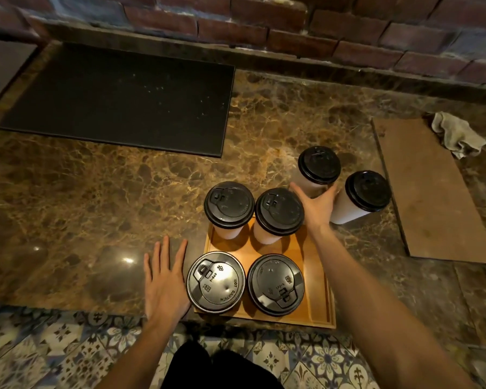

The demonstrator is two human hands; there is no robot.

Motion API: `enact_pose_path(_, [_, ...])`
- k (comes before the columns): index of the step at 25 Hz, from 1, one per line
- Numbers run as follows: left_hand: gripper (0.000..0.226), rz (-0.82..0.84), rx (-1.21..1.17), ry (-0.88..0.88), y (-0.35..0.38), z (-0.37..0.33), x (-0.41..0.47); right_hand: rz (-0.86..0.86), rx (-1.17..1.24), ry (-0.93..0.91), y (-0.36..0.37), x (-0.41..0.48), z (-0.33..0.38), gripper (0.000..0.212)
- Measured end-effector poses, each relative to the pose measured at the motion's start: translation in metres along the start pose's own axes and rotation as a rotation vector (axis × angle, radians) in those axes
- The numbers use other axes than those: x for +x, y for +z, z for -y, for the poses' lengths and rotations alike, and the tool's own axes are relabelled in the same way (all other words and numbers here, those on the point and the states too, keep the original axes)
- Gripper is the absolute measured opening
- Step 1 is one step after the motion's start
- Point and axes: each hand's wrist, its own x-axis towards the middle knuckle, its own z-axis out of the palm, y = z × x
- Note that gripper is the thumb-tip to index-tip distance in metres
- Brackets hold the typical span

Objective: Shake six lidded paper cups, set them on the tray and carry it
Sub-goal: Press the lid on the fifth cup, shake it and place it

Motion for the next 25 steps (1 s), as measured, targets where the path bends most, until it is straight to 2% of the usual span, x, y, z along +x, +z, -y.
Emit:
enact_pose_path(5, [0.098, 0.027, 0.042, -0.015, 0.001, 0.001, 0.002, -0.085, -0.022, -0.076, 0.008, 0.007, -0.007, 0.094])
enact_pose_path(14, [0.102, 0.023, 0.065, -0.030, 0.000, -0.001, -0.001, -0.082, -0.075, -0.135, 0.002, 0.007, 0.008, 0.095])
enact_pose_path(19, [0.095, 0.004, 0.027, -0.012, -0.001, -0.001, -0.003, -0.075, -0.020, -0.196, -0.003, -0.002, 0.049, 0.091])
enact_pose_path(25, [0.080, -0.046, -0.065, 0.000, -0.004, -0.002, -0.006, -0.053, 0.000, -0.357, -0.028, -0.033, 0.132, 0.086])
